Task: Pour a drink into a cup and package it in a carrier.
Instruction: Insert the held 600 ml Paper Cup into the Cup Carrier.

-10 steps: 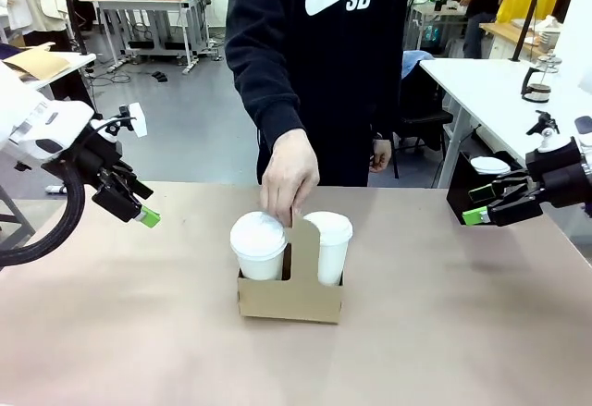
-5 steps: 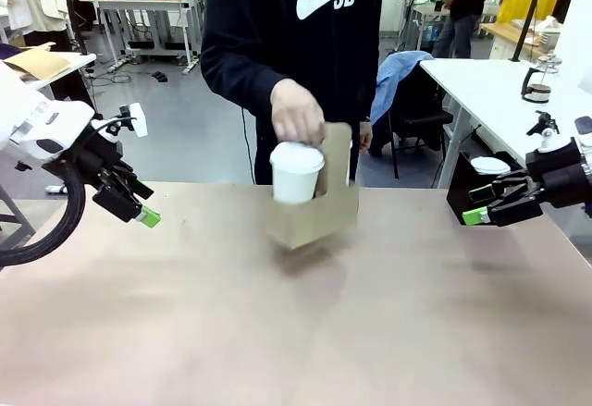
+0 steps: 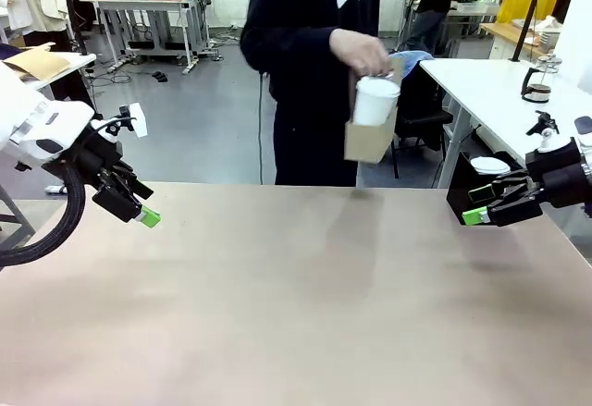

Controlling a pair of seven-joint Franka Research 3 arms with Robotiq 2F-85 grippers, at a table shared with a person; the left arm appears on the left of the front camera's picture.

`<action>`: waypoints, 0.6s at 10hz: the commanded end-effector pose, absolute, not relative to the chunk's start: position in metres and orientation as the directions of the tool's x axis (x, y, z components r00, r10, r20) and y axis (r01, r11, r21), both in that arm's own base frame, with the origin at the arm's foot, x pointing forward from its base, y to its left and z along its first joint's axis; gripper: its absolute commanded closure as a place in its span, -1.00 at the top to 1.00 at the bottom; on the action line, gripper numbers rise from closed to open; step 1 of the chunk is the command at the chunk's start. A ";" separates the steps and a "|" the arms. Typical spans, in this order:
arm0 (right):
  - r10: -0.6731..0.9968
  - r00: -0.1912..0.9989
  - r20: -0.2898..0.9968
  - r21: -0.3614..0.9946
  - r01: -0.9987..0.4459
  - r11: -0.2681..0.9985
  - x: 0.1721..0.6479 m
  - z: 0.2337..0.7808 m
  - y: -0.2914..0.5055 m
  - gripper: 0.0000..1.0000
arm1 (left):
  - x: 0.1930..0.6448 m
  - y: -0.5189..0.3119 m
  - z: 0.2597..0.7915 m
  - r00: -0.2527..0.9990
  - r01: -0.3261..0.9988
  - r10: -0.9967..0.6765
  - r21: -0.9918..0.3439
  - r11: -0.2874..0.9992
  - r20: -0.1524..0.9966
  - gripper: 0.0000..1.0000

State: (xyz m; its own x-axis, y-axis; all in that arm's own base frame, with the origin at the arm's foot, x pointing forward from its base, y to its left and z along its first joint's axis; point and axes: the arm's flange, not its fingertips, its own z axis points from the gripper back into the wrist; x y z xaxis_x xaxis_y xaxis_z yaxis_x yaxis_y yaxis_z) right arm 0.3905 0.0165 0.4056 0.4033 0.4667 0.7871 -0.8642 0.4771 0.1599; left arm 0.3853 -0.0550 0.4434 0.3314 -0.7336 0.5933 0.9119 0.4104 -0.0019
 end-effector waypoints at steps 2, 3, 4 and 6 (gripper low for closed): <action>0.477 0.387 0.789 0.143 -0.871 0.470 0.390 0.406 0.016 1.00 | 0.386 -0.056 0.444 0.335 0.911 -0.719 -0.014 0.412 0.609 1.00; 0.477 0.387 0.789 0.143 -0.871 0.470 0.390 0.406 0.016 1.00 | 0.386 -0.056 0.444 0.335 0.911 -0.719 -0.014 0.412 0.609 1.00; 0.477 0.387 0.789 0.143 -0.871 0.470 0.390 0.406 0.016 1.00 | 0.386 -0.056 0.444 0.335 0.911 -0.719 -0.014 0.412 0.609 1.00; 0.477 0.387 0.789 0.143 -0.871 0.470 0.390 0.406 0.016 1.00 | 0.386 -0.056 0.444 0.335 0.911 -0.719 -0.014 0.412 0.609 1.00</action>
State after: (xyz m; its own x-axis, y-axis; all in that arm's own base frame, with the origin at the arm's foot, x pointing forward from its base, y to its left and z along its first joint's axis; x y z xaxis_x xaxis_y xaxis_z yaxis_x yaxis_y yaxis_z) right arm 0.3905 0.0165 0.4056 0.4033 0.4667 0.7871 -0.8642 0.4771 0.1599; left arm 0.3853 -0.0550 0.4434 0.3315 -0.7336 0.5933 0.9119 0.4105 -0.0020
